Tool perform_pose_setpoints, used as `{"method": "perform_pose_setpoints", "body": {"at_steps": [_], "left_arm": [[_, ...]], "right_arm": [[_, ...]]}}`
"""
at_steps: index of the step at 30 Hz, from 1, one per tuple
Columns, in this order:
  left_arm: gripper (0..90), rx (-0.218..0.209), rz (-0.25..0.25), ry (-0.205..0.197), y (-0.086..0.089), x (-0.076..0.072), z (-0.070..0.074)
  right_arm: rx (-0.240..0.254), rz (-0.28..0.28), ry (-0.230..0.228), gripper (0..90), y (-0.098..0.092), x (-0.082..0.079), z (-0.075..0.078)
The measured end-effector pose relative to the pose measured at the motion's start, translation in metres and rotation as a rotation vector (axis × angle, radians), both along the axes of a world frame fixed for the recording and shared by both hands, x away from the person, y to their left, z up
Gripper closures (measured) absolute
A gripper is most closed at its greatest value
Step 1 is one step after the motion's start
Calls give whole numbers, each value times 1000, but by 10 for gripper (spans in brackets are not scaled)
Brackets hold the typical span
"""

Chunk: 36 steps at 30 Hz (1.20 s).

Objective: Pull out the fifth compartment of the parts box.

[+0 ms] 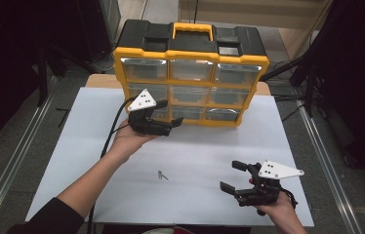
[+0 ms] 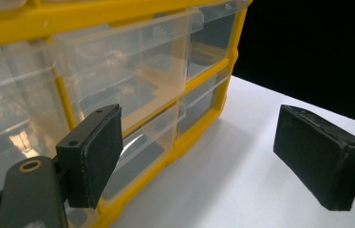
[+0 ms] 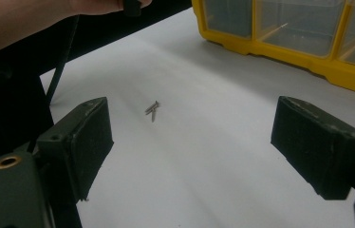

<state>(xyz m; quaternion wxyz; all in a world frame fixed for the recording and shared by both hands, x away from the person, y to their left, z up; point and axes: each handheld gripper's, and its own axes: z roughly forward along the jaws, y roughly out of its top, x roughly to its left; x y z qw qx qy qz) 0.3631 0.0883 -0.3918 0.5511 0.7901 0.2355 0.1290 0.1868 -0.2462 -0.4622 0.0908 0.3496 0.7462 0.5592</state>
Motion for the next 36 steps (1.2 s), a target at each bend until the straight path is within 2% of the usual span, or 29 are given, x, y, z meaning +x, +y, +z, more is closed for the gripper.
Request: {"method": "perform_pose_setpoints", "body": {"at_steps": [2,8,22,28,31,33,36], "left_arm": [[169,6,-6,-10,-3,1,3],[169,-12,-3,-19,-12,5,10],[169,-5,-13,-41,-29,15,27],[169,34,-33,-62,-37,19,37],[169,63,-23,-101,-40,19,41],[169,104,-17,-137,-42,20,43],[169,150,-6,-168,-45,22,46]], "right_arm": [[1,2,6,144,0,0,0],[-3,6,4,145,1,0,0],[-7,15,9,144,2,-1,-1],[-11,16,9,144,2,0,-1],[-13,18,9,144,2,0,-1],[-13,18,9,145,3,0,-1],[-17,18,8,144,3,0,-1]]}}
